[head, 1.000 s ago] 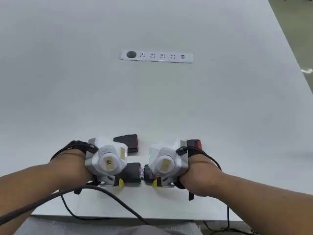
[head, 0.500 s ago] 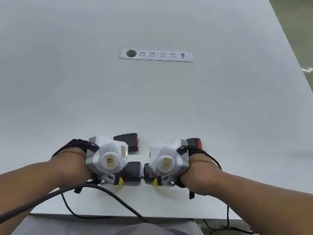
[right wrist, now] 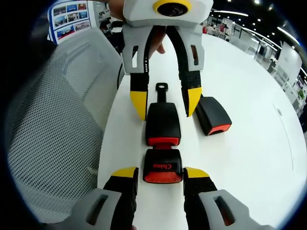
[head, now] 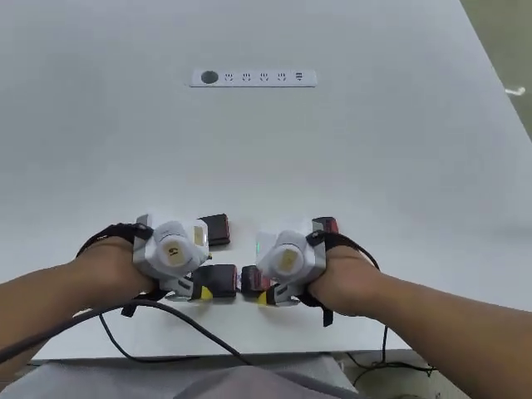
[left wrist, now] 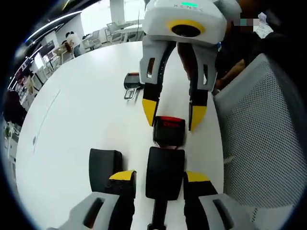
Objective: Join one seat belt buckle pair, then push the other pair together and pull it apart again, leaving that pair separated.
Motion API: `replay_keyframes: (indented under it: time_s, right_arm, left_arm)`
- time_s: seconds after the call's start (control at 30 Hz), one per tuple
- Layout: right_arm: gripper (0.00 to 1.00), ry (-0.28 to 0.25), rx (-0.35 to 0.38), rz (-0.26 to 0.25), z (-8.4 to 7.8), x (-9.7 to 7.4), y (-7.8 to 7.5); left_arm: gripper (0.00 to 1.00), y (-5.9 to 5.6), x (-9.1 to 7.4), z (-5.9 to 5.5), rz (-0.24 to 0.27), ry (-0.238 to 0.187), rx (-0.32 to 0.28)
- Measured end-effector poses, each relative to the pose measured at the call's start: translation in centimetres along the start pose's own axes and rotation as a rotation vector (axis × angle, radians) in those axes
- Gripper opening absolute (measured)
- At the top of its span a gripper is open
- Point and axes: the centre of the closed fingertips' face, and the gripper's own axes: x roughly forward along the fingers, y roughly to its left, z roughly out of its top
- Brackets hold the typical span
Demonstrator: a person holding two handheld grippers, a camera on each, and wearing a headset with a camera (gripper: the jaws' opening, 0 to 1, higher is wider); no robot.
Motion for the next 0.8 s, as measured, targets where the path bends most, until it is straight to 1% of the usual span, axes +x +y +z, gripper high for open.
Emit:
replay_keyframes:
  time_s: [0.03,0.1,0.17,0.27,0.3,0.33,0.37,0.4,0.47,0.57,0.67,0.7,0.73,0.8]
  right_arm:
    - [0.35,-0.012,0.006,-0.001,0.1,-0.3,-0.1]
    - [0.36,-0.024,0.015,-0.001,0.1,-1.1,-0.1]
    - [0.4,-0.026,0.015,-0.022,-0.2,-1.5,-0.5]
    - [0.39,-0.039,0.035,-0.028,-0.9,-2.6,-1.0]
    - [0.38,-0.041,0.038,-0.032,-1.3,-2.6,-1.3]
    - [0.38,-0.043,0.043,-0.037,-1.6,-2.9,-1.7]
    - [0.38,-0.042,0.044,-0.043,-1.7,-3.2,-1.9]
    - [0.38,-0.04,0.047,-0.052,-2.1,-3.5,-2.5]
    - [0.38,-0.041,0.051,-0.059,-2.6,-3.8,-3.2]
    - [0.38,-0.04,0.063,-0.08,-3.3,-4.5,-4.6]
    - [0.38,-0.041,0.079,-0.106,-4.3,-5.2,-6.3]
    - [0.38,-0.041,0.08,-0.11,-4.4,-5.4,-6.5]
    - [0.38,-0.038,0.084,-0.119,-4.8,-5.6,-6.9]
    - [0.38,-0.035,0.086,-0.125,-5.5,-5.9,-7.5]
  left_arm:
    - [0.4,0.0,-0.3,0.4,0.006,-0.009,0.008]
    - [0.4,0.4,-0.6,0.9,0.02,-0.019,0.007]
    - [0.4,0.5,-0.8,1.3,0.019,-0.037,-0.012]
    - [0.42,0.8,-1.2,1.9,0.017,-0.047,-0.023]
    - [0.42,1.0,-1.3,2.0,0.015,-0.048,-0.03]
    - [0.43,1.1,-1.5,2.2,0.009,-0.054,-0.051]
    - [0.43,1.4,-1.6,2.3,0.011,-0.059,-0.055]
    - [0.44,1.8,-1.9,2.6,0.021,-0.06,-0.058]
    - [0.44,2.5,-2.0,2.8,0.036,-0.061,-0.062]
    - [0.45,4.1,-2.2,2.8,0.07,-0.059,-0.069]
    - [0.46,5.2,-2.3,2.7,0.092,-0.056,-0.077]
    - [0.46,5.7,-2.3,2.6,0.101,-0.052,-0.083]
    - [0.46,6.2,-2.3,2.3,0.104,-0.051,-0.084]
    - [0.46,6.9,-2.1,2.0,0.106,-0.046,-0.09]
